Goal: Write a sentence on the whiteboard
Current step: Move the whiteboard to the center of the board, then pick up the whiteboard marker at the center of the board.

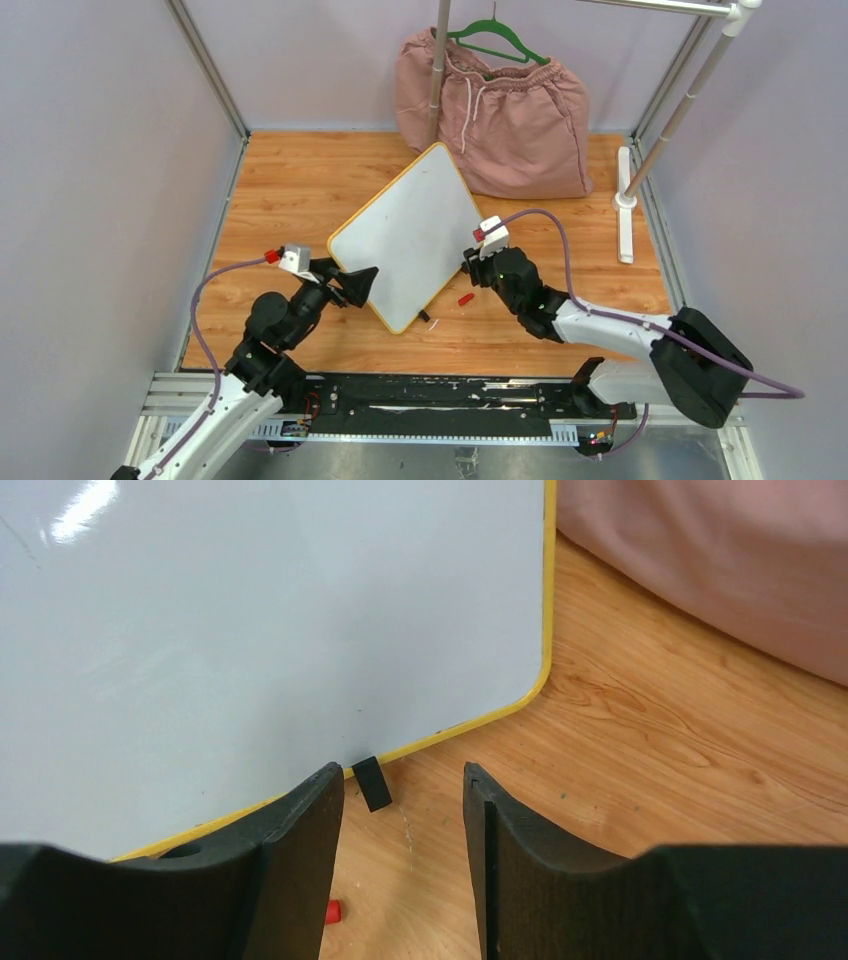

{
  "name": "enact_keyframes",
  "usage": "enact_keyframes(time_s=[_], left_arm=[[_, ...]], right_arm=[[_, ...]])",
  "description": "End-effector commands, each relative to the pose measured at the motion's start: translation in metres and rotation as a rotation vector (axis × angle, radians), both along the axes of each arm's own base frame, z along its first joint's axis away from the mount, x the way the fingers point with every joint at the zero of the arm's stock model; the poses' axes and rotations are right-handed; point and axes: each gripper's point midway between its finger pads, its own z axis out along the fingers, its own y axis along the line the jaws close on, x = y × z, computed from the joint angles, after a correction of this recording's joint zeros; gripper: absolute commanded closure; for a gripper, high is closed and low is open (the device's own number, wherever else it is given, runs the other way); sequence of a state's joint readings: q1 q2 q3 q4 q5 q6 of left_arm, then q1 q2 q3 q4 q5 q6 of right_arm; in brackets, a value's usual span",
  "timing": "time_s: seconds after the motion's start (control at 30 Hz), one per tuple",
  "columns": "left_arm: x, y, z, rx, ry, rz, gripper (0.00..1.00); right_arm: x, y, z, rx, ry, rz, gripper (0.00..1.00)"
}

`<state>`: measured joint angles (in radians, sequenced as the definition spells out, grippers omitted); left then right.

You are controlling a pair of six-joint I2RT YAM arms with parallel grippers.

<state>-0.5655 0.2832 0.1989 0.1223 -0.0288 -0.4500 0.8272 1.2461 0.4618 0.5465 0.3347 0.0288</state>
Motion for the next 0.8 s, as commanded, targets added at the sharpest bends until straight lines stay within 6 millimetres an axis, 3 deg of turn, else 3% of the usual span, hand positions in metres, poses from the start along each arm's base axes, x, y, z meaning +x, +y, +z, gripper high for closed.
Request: enact_keyframes(time_s=[0.0,0.2,0.33,0.43,0.53,0.63,0.77], left_arm=[[-0.001,0.032,0.019,-0.015,-0.013,0.148,0.00],[-0.020,0.063,0.046,-0.072,-0.032,0.245,0.00],[-0.038,0.097,0.070,-0.123,-0.039,0.361,0.00],[-0.046,0.131,0.091,-0.146,-0.039,0.505,0.00],[-0.051,0.151,0.112,-0.118,-0.079,0.590,0.00],[-0.044,0.154,0.124,-0.015,-0.100,0.620,0.00],[-0.038,0.161,0.126,0.084,-0.101,0.667,0.00]], right_arm=[[-0.013,-0.013,0.005,-0.014,0.002,-0.023,0.48],[-0.027,-0.026,0.035,0.037,-0.002,-0.054,0.47],[-0.033,-0.061,0.048,0.044,0.045,-0.222,0.49],[-0.037,-0.093,0.039,0.023,0.216,-0.351,0.52],[-0.040,-0.124,0.021,0.040,0.426,-0.465,0.55],[-0.045,-0.145,0.006,0.017,0.552,-0.507,0.55],[-0.050,-0.157,-0.021,0.001,0.747,-0.507,0.55]])
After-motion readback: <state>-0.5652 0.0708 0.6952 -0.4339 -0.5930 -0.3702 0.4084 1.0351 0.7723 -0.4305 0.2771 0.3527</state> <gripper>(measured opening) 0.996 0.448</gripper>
